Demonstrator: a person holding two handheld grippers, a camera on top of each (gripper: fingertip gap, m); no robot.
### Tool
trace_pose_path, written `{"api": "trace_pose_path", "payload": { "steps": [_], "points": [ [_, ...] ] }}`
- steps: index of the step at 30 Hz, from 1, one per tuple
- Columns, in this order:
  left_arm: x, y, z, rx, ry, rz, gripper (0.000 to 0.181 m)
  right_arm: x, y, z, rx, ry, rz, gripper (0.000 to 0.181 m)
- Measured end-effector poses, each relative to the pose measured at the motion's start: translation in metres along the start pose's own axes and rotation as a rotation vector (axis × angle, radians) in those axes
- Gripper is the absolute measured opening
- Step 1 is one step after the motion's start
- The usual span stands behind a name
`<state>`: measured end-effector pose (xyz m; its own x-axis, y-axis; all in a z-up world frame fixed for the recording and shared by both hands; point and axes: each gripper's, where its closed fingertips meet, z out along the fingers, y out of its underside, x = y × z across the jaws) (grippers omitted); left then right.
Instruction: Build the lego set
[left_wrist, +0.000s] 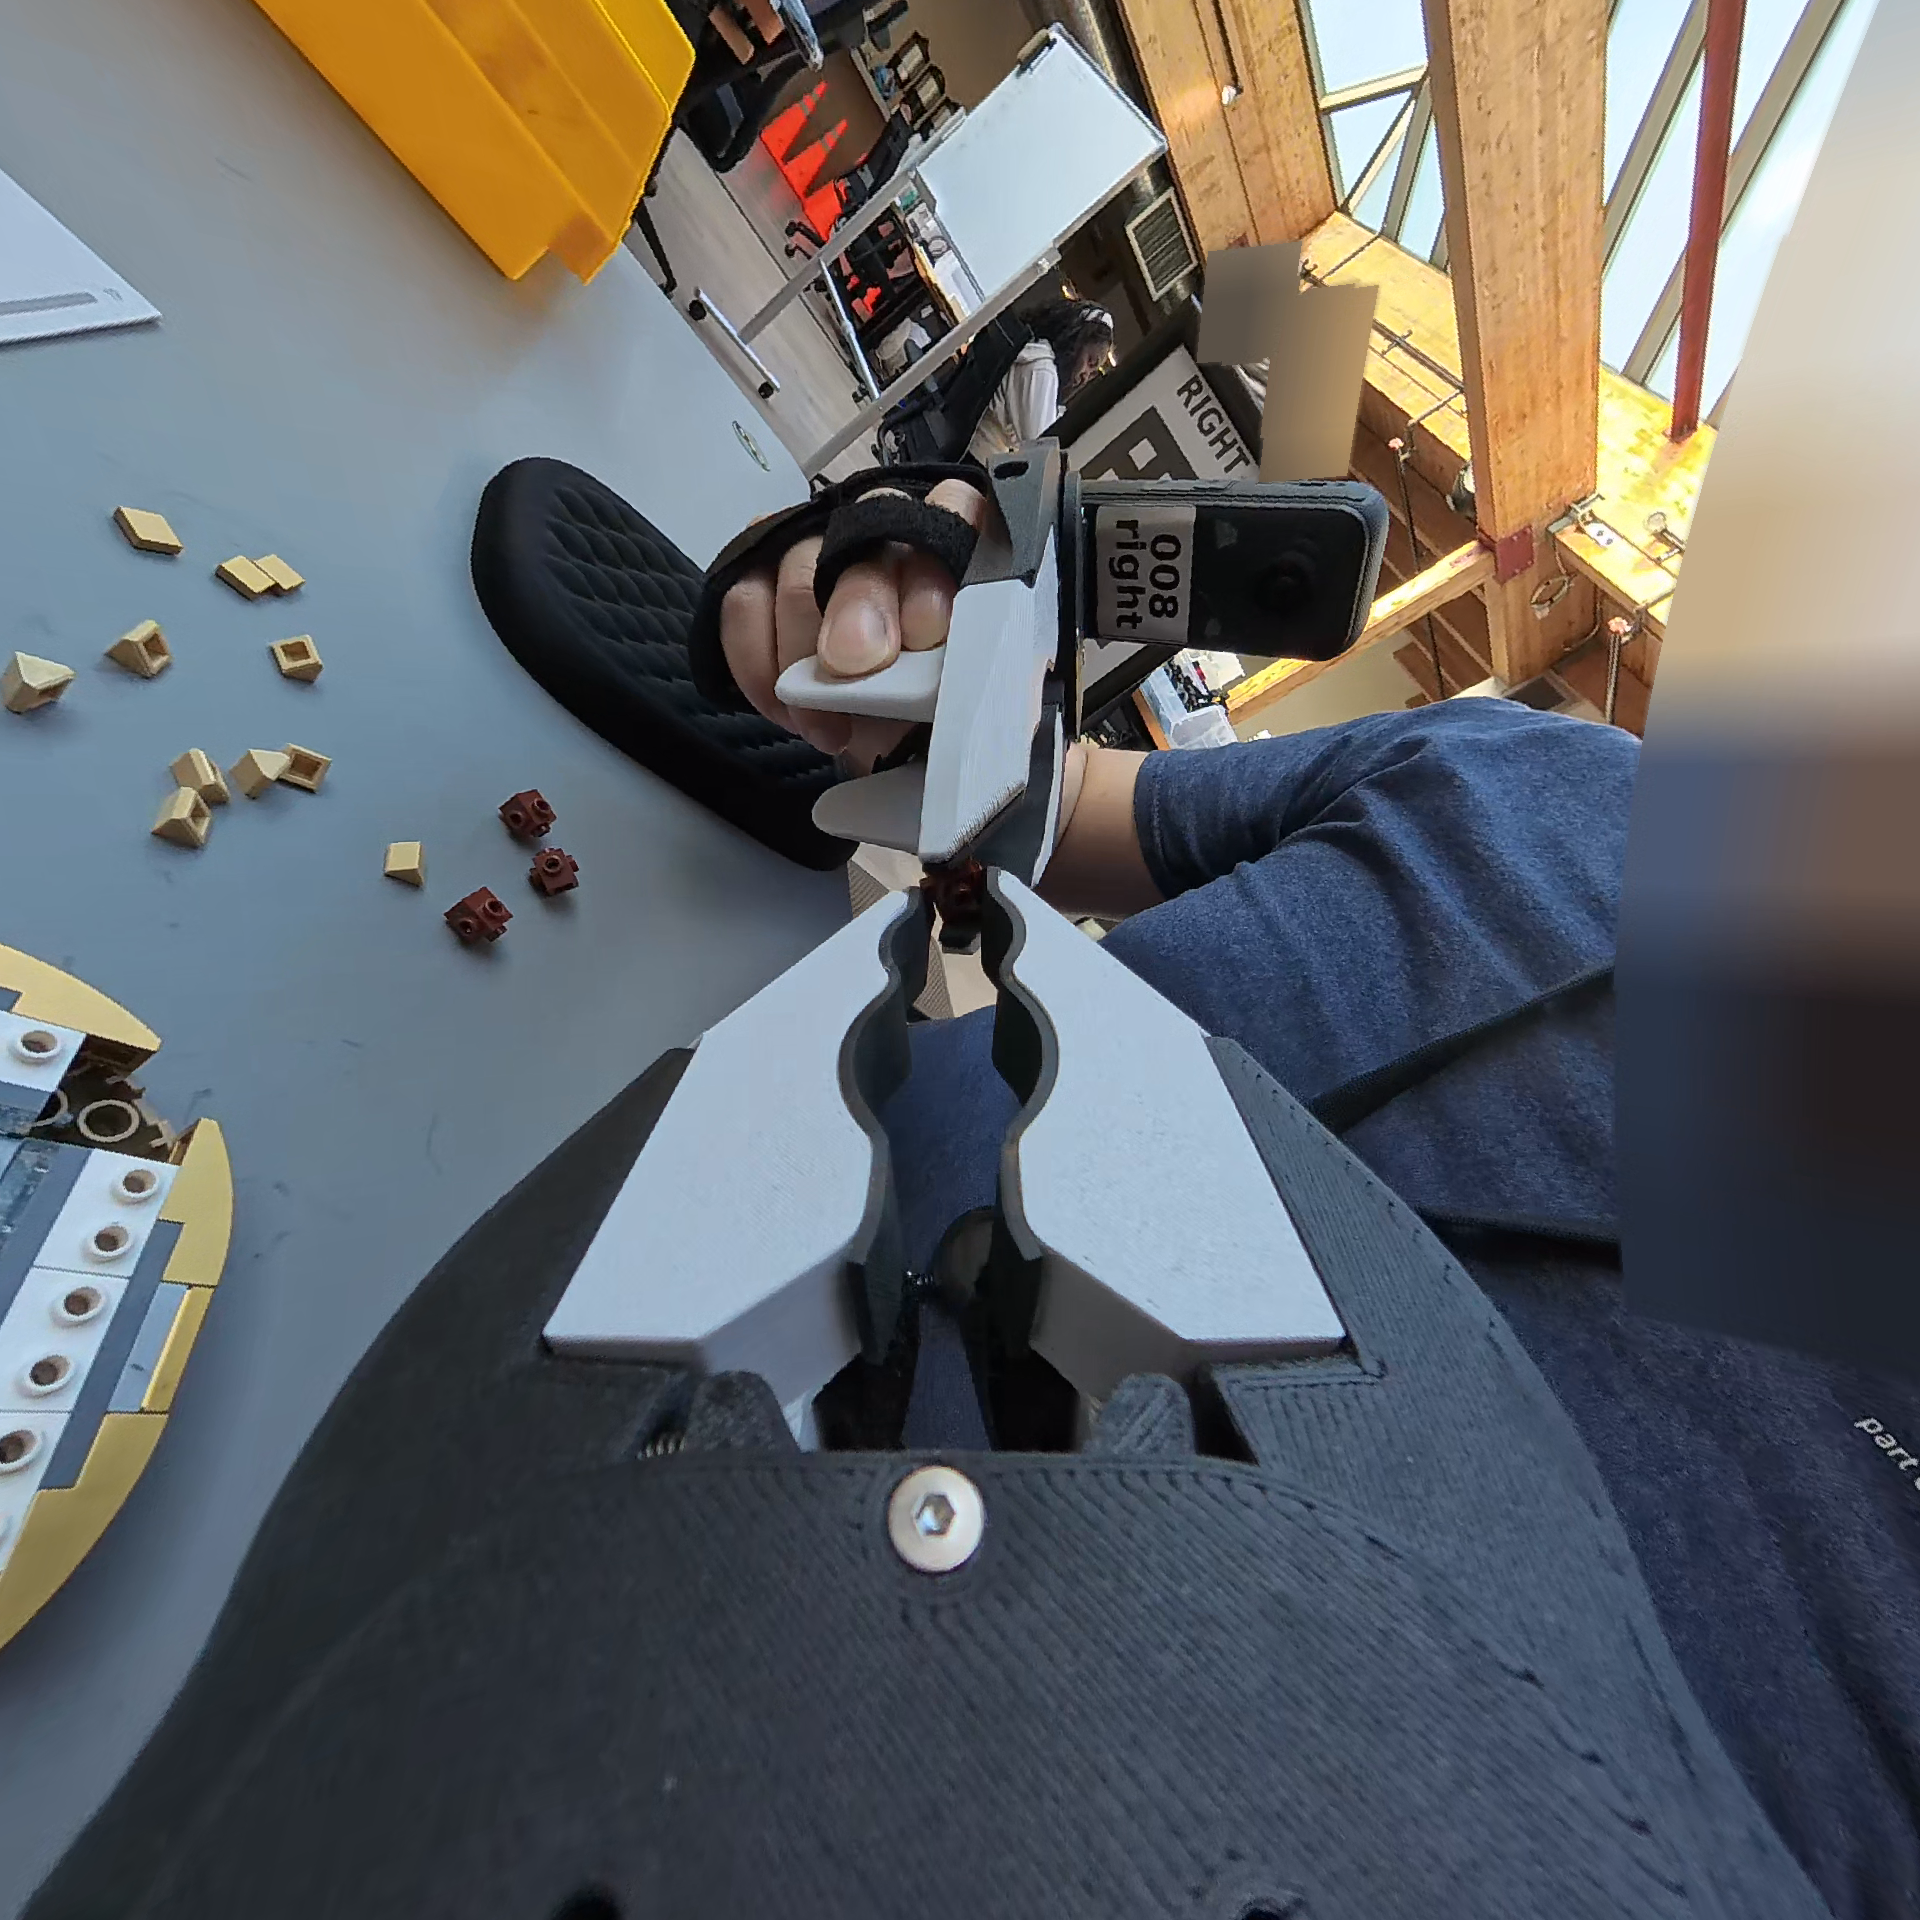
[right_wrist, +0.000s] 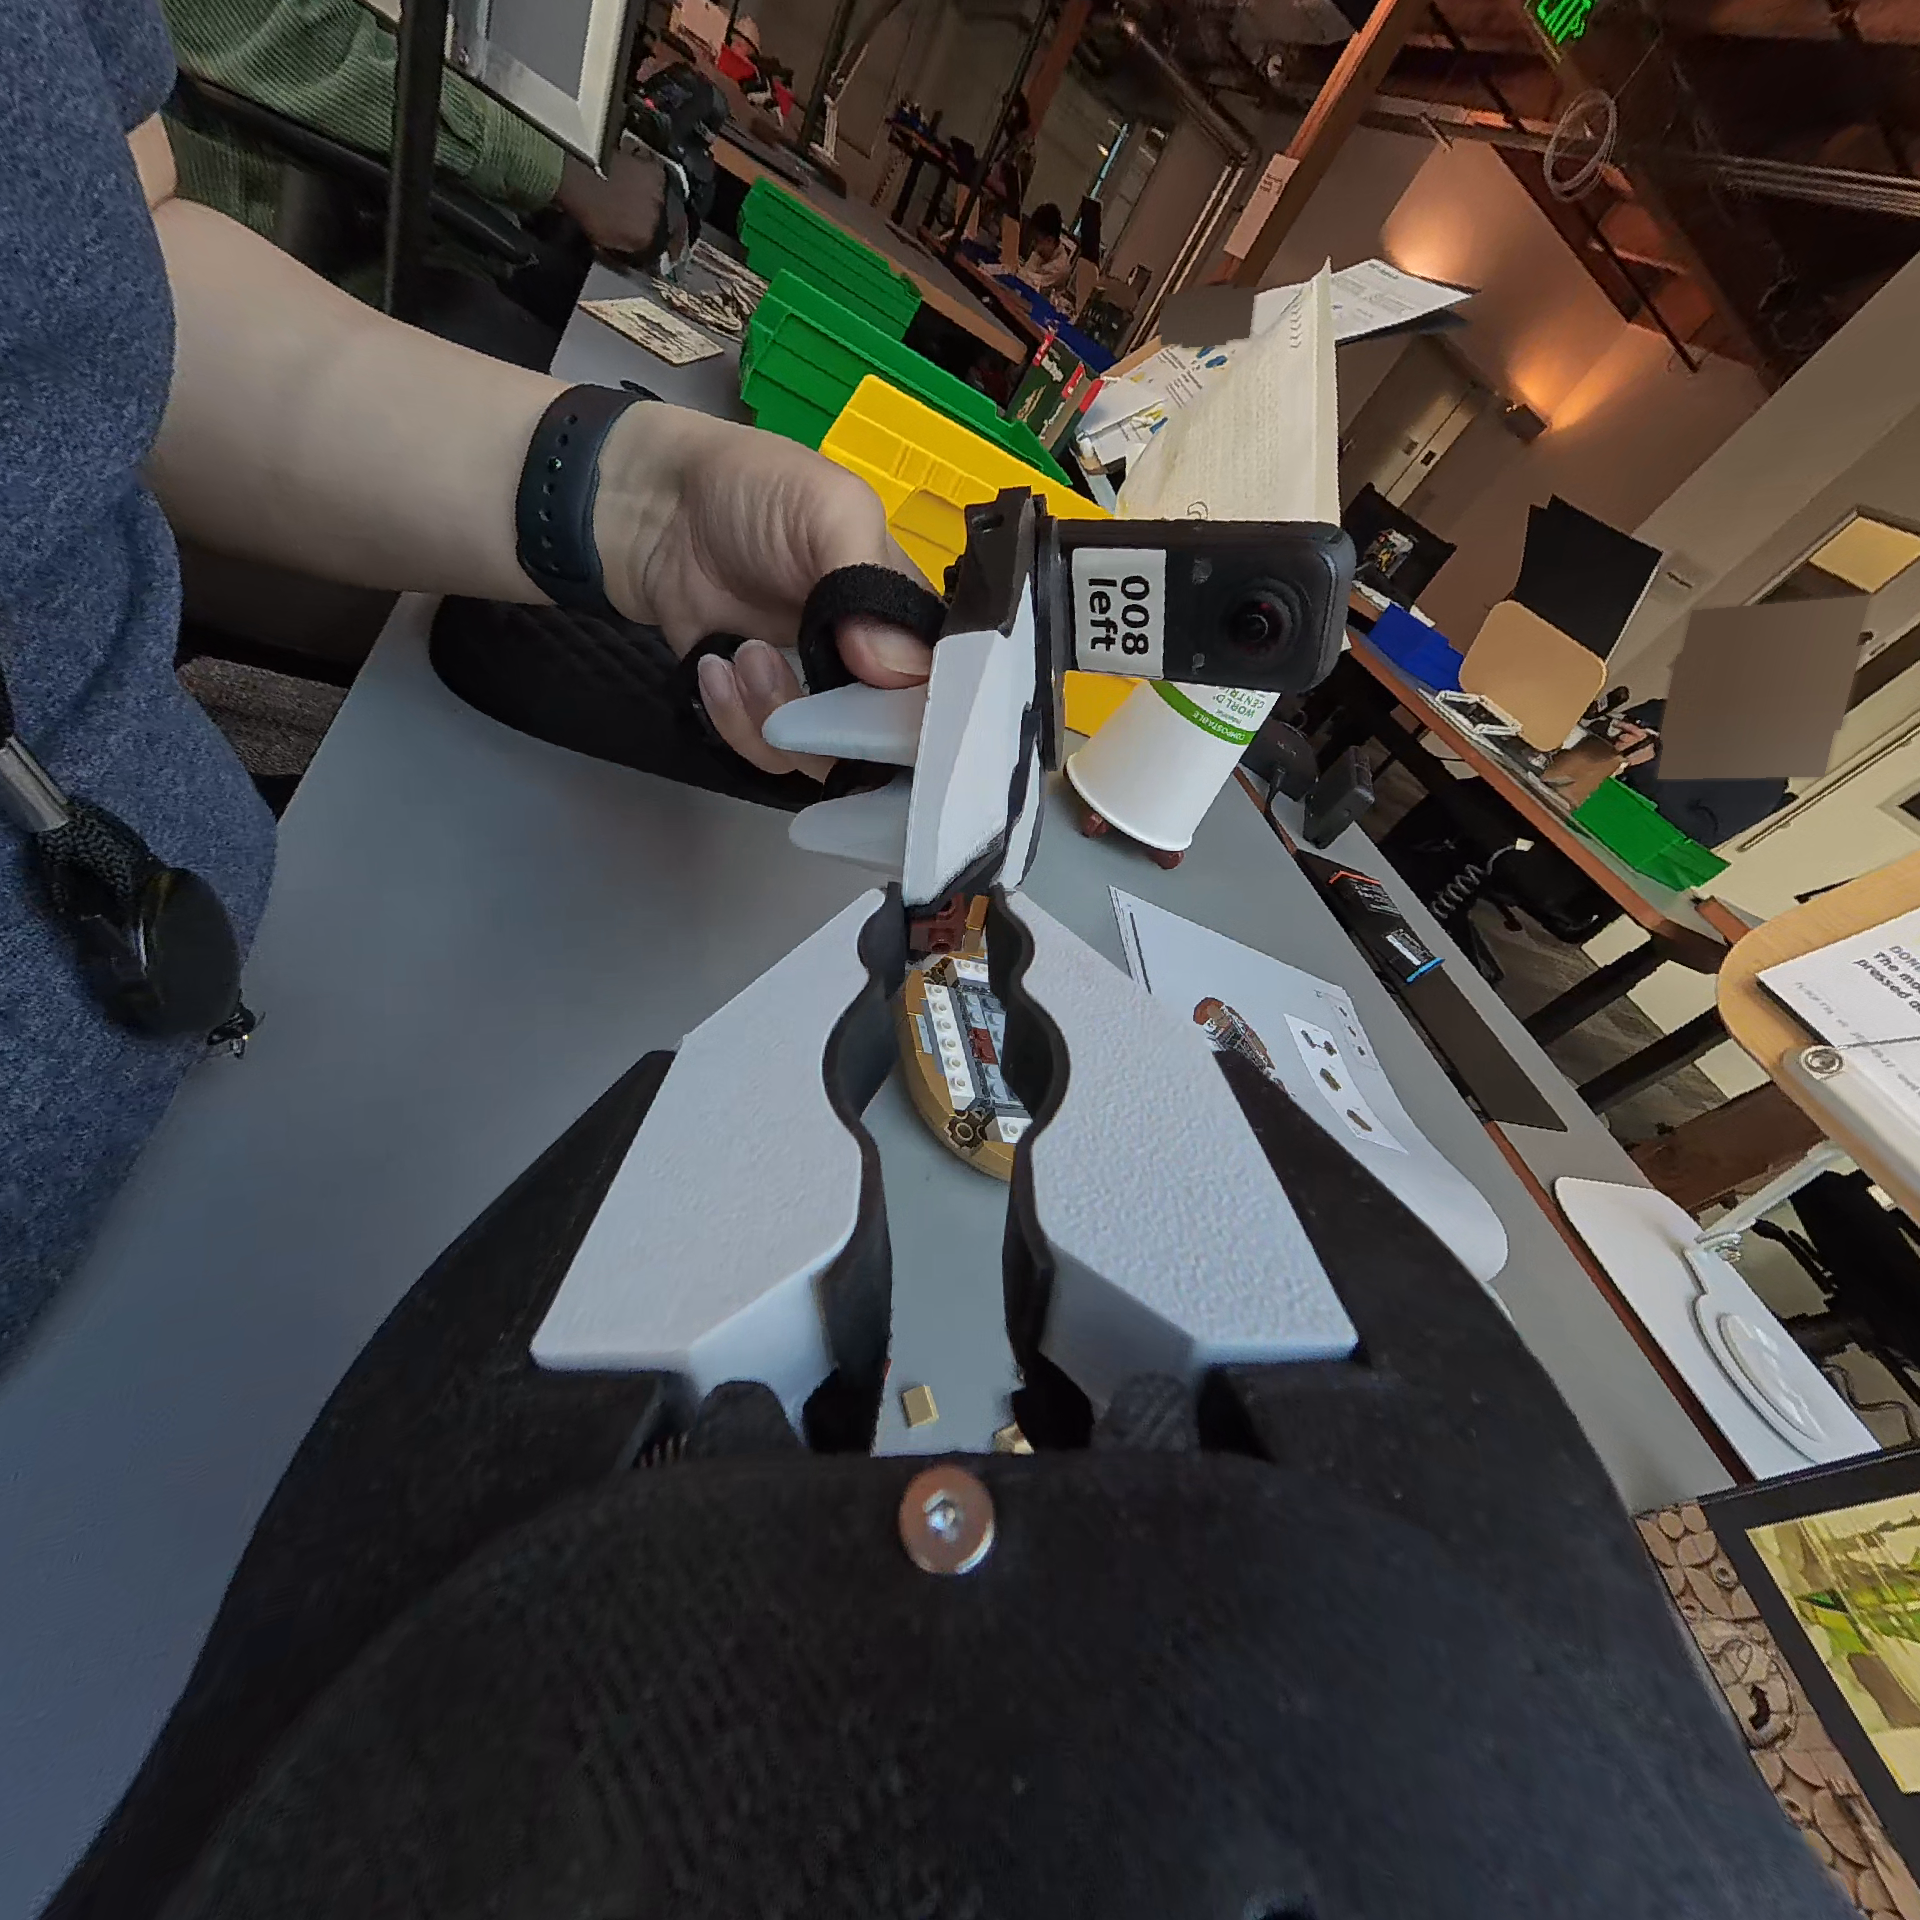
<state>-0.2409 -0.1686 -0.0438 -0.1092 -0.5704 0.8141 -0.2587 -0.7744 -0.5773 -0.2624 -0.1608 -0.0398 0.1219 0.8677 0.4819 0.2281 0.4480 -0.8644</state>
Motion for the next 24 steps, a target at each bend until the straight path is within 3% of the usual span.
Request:
{"api": "trace_pose_path", "payload": {
  "steps": [12, 18, 24],
  "points": [
    [-0.008, 0.008, 0.0, -0.056, -0.04, -0.005, 0.008, -0.008, 0.009, 0.002, -0.06, -0.013, -0.06, 0.012],
    [-0.005, -0.002, -0.003, -0.007, -0.054, 0.067, 0.008, 0.003, 0.004, 0.003, 0.001, 0.069, 0.018, 0.013],
    [-0.002, -0.004, -0.004, 0.037, -0.011, 0.031, 0.008, 0.006, 0.001, 0.004, -0.003, 0.11, -0.014, 0.012]
  ]
}}
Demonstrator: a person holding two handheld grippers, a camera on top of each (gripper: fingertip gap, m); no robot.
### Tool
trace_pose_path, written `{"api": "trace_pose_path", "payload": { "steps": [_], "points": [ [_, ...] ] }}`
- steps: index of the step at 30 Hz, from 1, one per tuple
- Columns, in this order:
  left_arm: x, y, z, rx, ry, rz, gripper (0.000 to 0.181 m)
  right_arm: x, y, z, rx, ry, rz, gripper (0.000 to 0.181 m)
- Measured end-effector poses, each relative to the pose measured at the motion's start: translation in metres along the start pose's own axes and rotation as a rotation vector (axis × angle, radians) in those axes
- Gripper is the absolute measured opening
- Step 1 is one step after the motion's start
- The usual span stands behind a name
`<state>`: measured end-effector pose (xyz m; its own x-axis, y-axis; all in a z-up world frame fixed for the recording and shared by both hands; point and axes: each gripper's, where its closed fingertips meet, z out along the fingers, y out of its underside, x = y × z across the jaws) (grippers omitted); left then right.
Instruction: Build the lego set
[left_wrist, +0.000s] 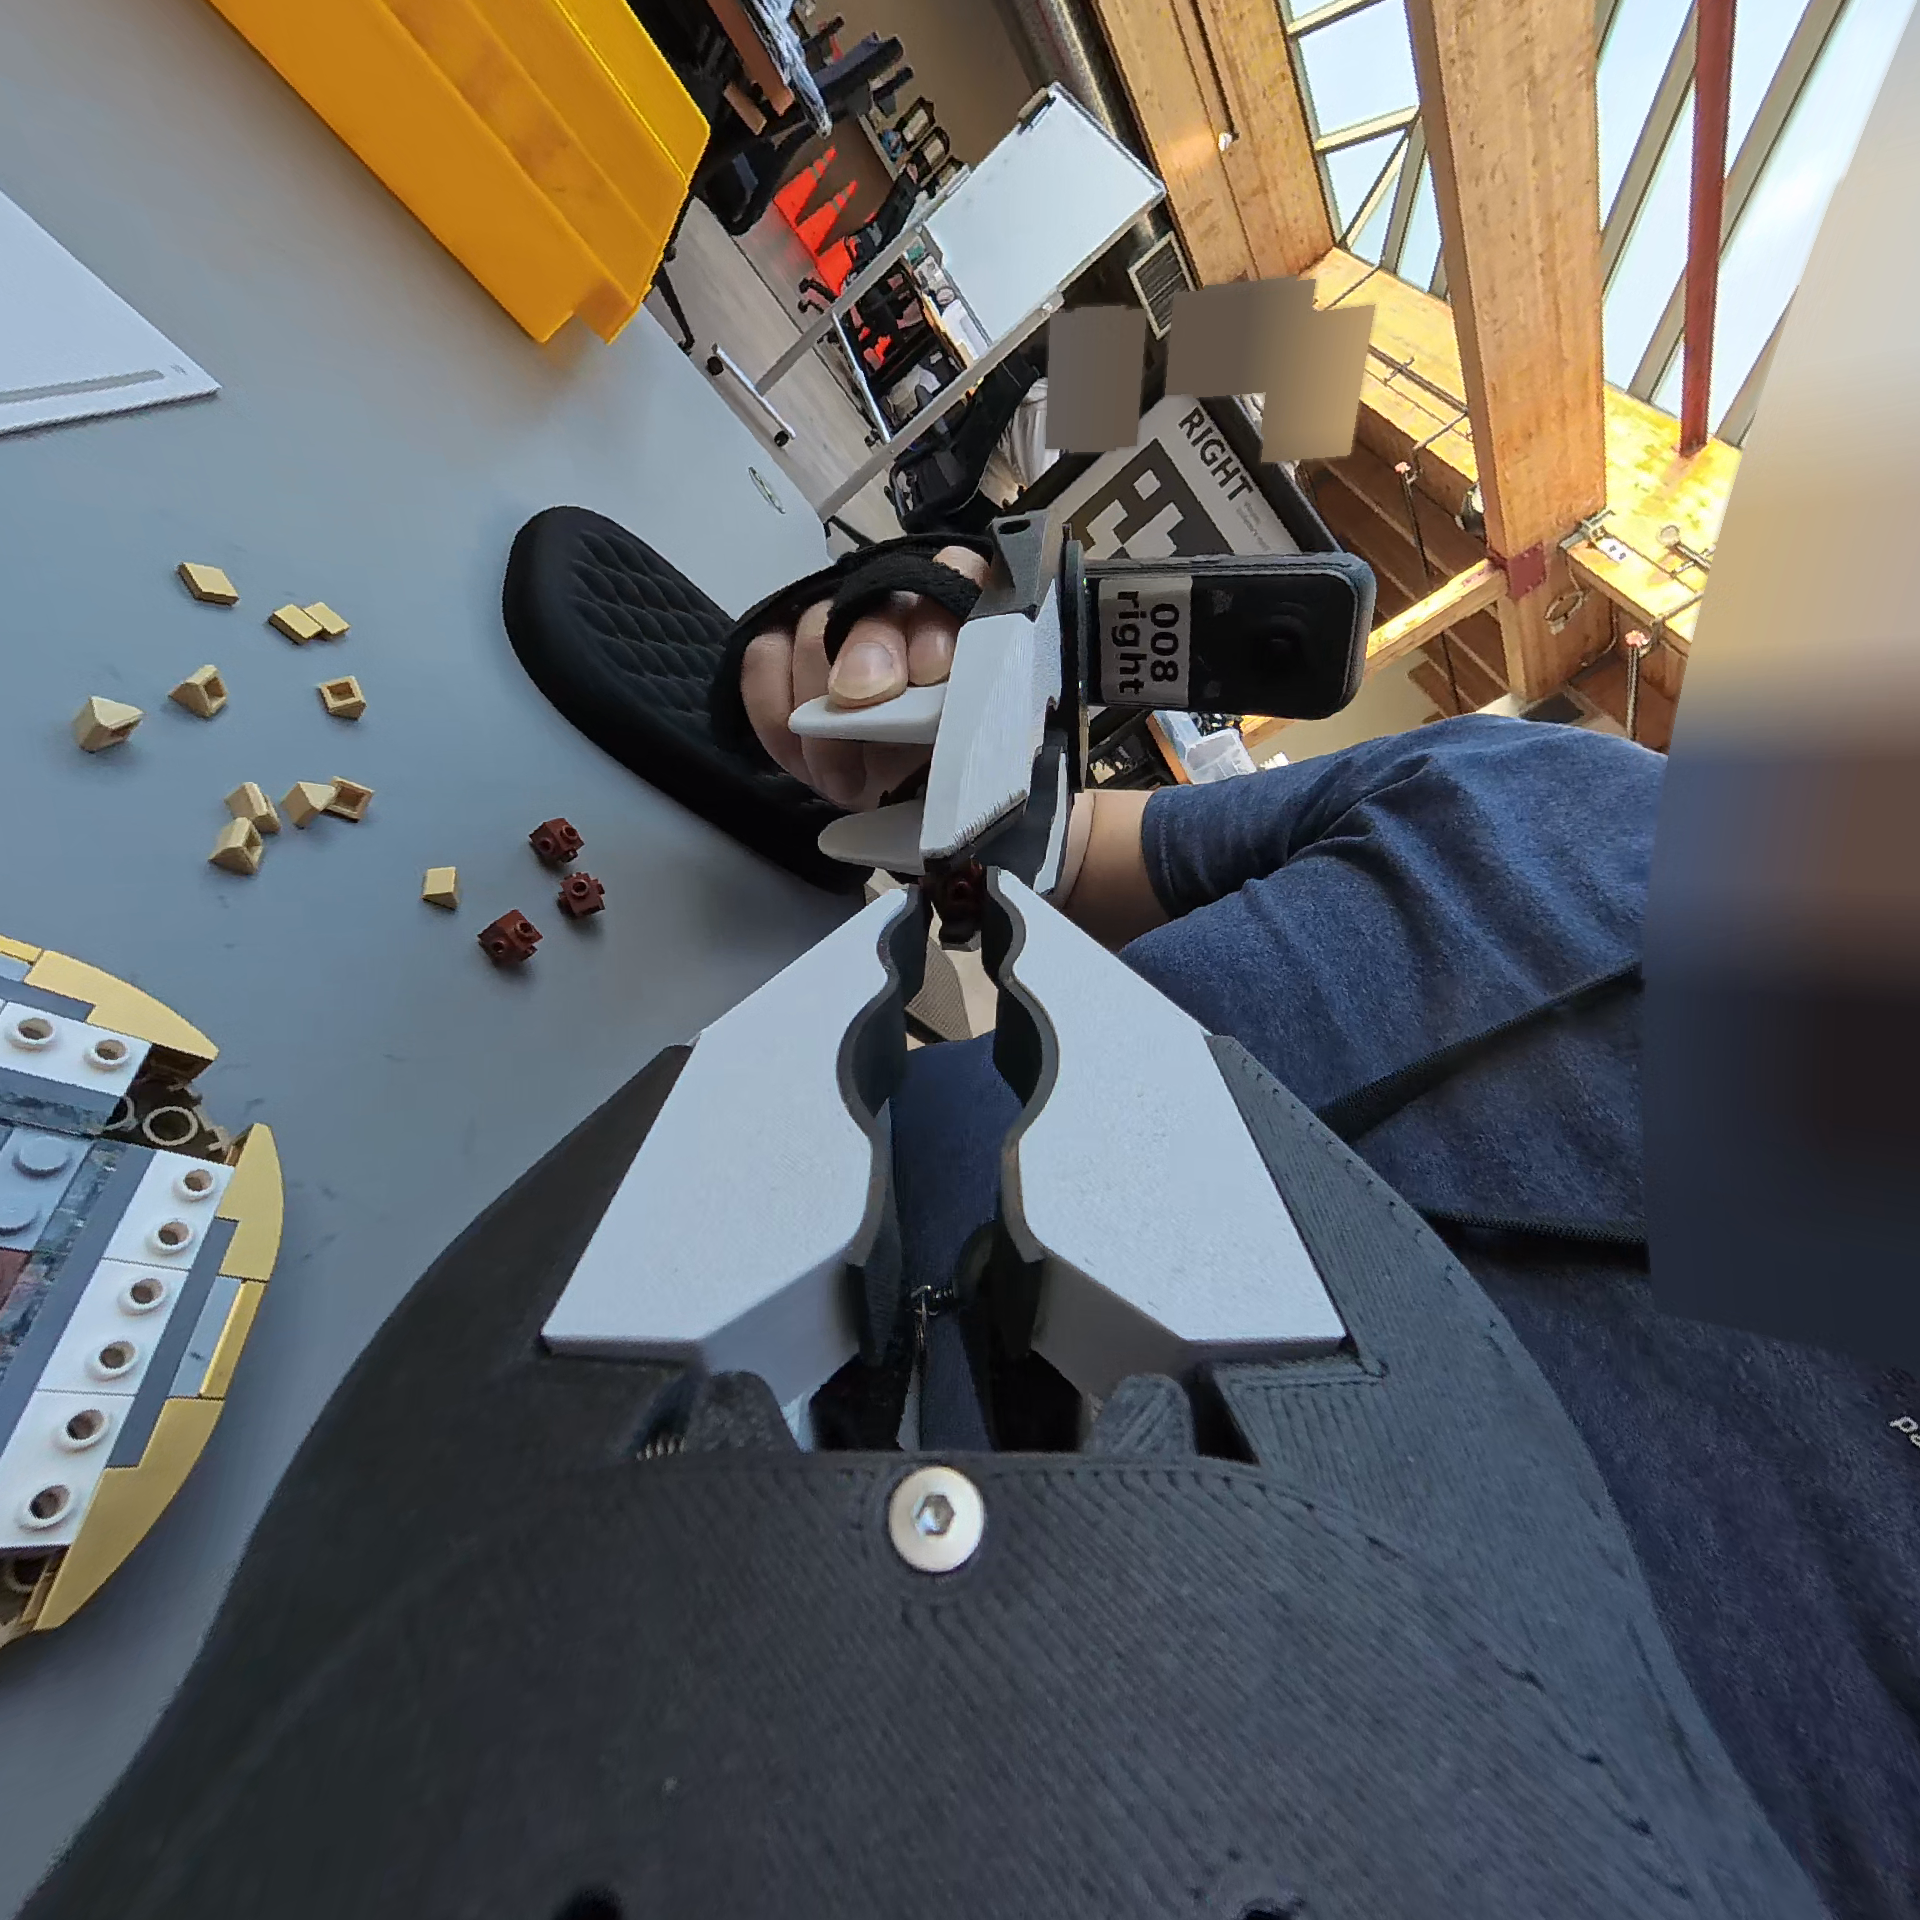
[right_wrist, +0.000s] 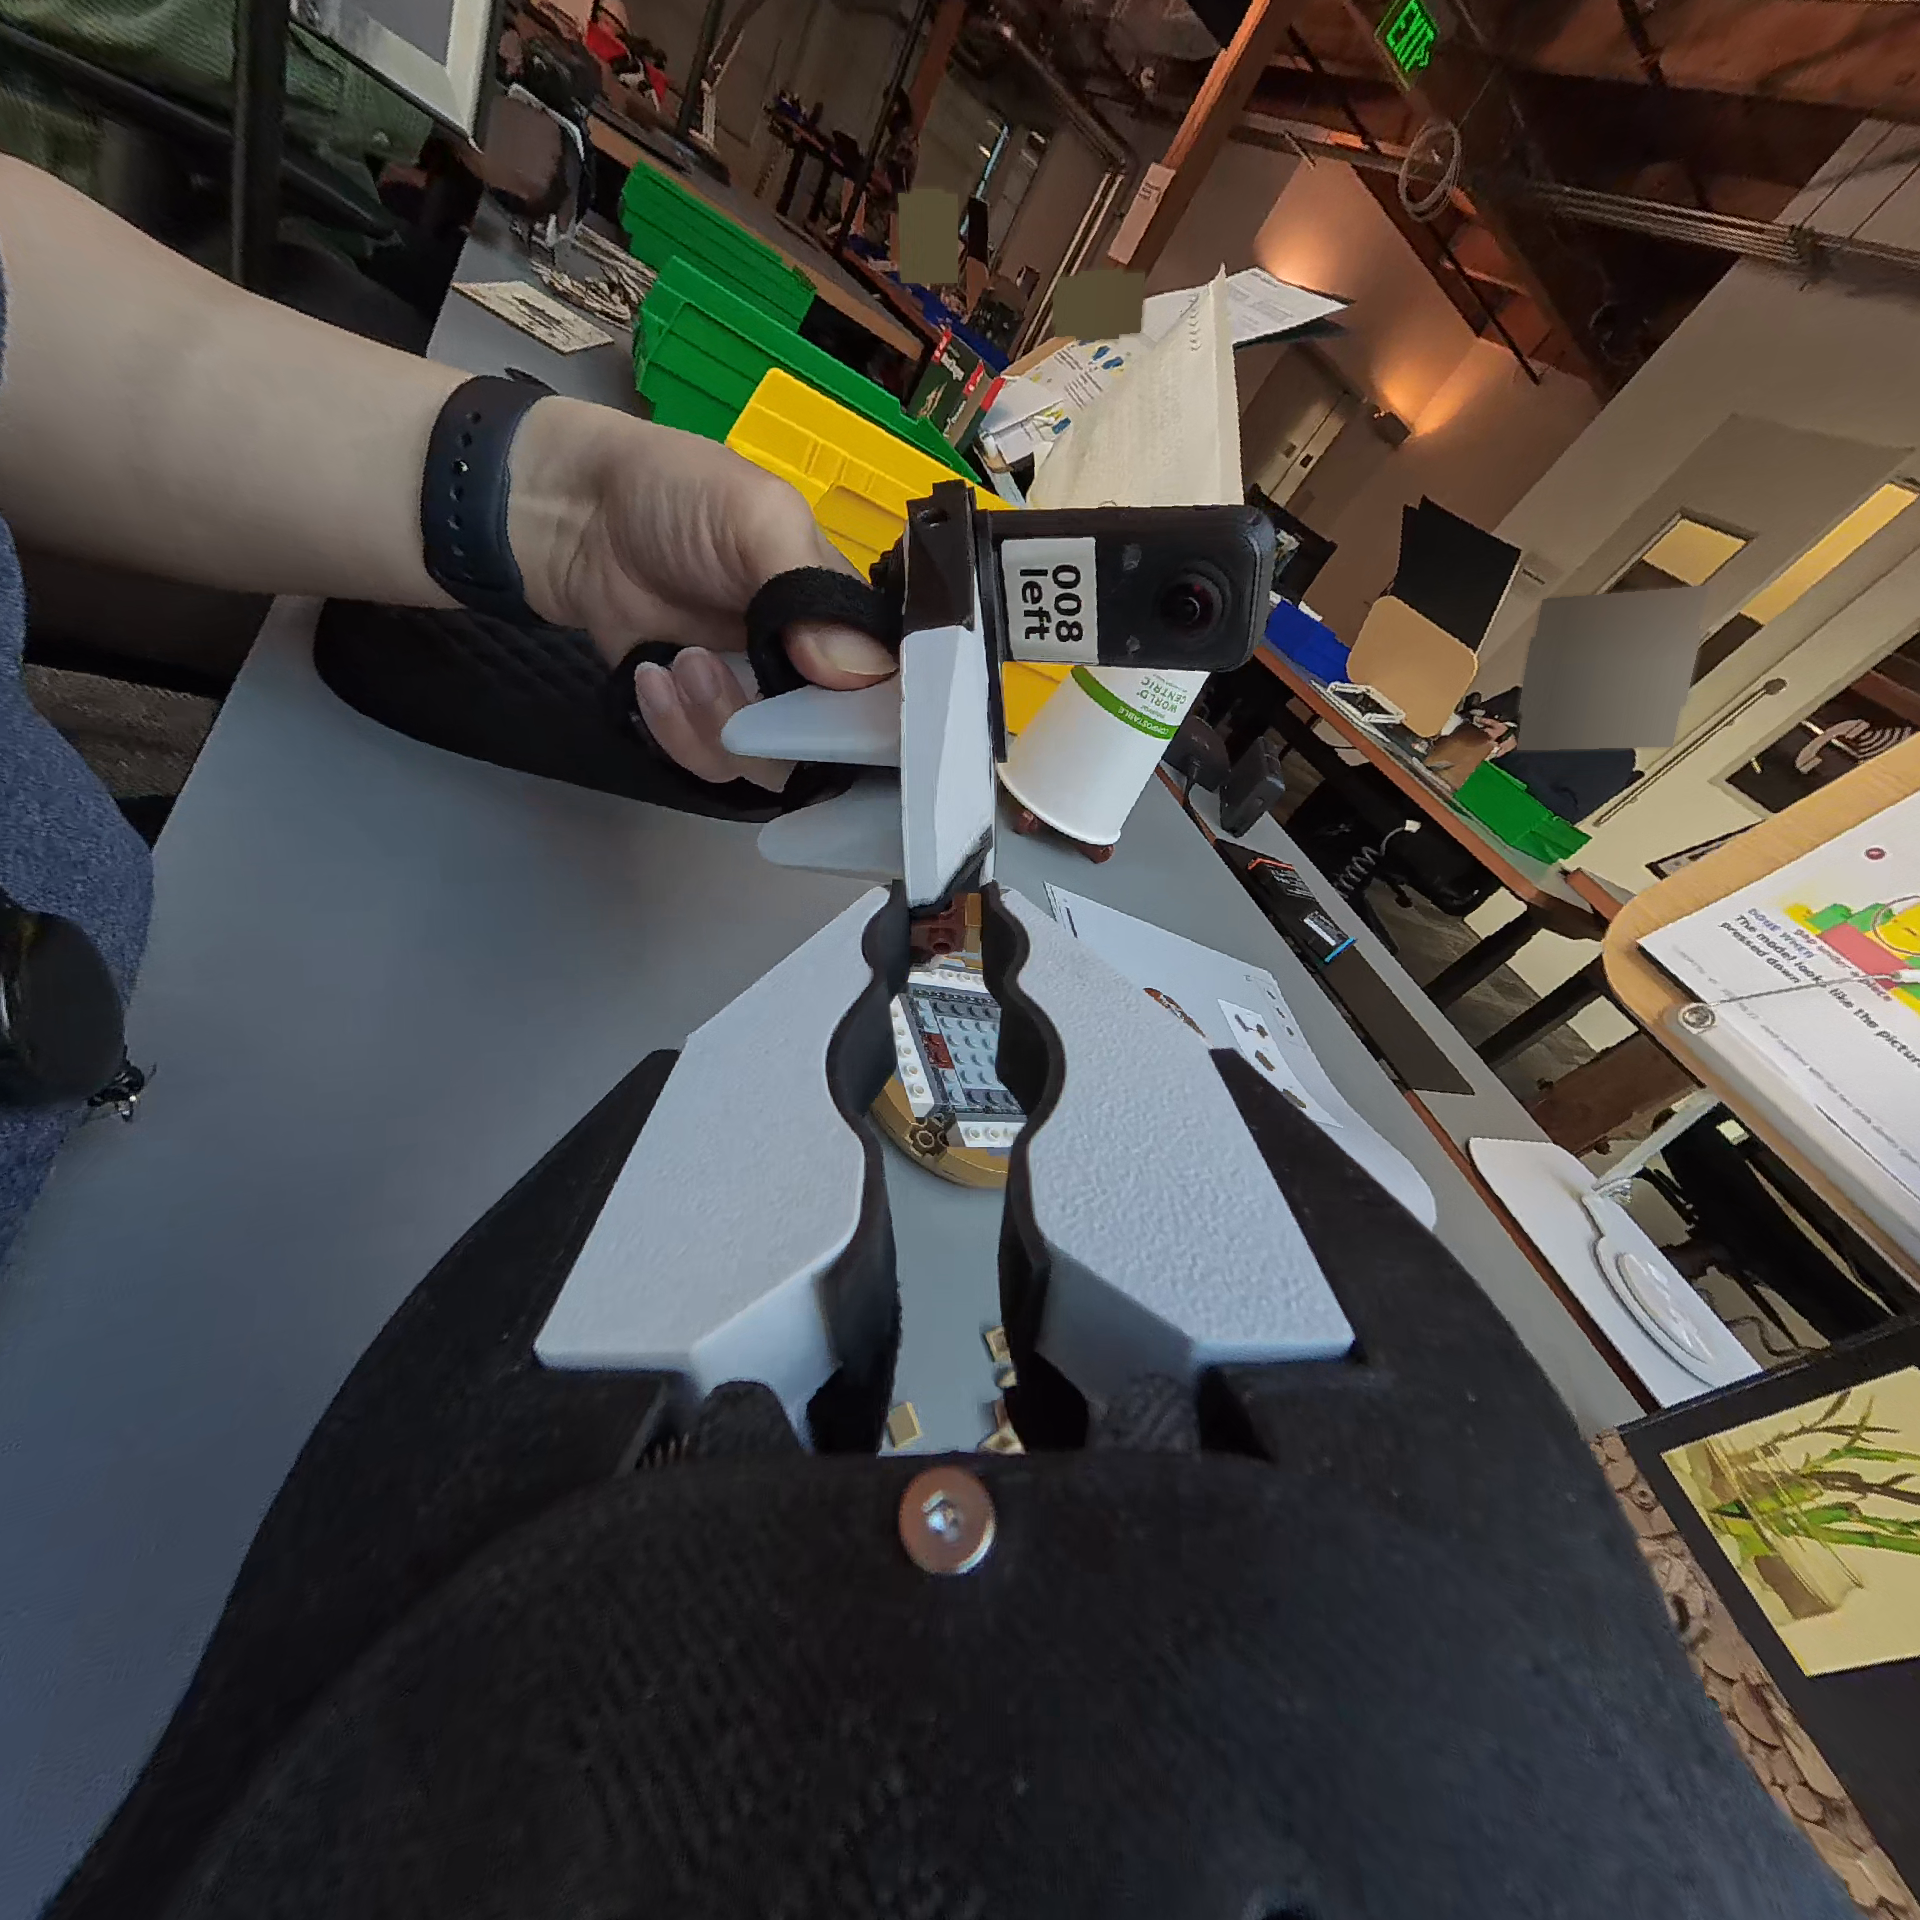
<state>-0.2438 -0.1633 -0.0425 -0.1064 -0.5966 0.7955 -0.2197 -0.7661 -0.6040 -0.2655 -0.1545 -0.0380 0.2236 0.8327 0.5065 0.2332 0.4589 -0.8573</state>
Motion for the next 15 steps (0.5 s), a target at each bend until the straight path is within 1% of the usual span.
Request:
{"api": "trace_pose_path", "payload": {
  "steps": [7, 10, 13, 15],
  "points": [
    [-0.001, 0.002, -0.001, 0.025, -0.014, 0.015, 0.008, -0.002, 0.002, 0.002, -0.03, -0.009, -0.009, 0.012],
    [0.003, -0.001, -0.003, 0.044, 0.002, 0.02, 0.009, 0.0, -0.003, 0.002, 0.01, 0.006, 0.013, 0.012],
    [0.013, -0.005, -0.002, 0.06, 0.083, 0.001, 0.009, 0.005, -0.014, 0.0, 0.073, 0.058, -0.011, 0.017],
    [0.019, -0.006, -0.001, 0.071, 0.131, -0.013, 0.009, 0.007, -0.016, 0.0, 0.069, 0.053, 0.006, 0.019]
  ]
}}
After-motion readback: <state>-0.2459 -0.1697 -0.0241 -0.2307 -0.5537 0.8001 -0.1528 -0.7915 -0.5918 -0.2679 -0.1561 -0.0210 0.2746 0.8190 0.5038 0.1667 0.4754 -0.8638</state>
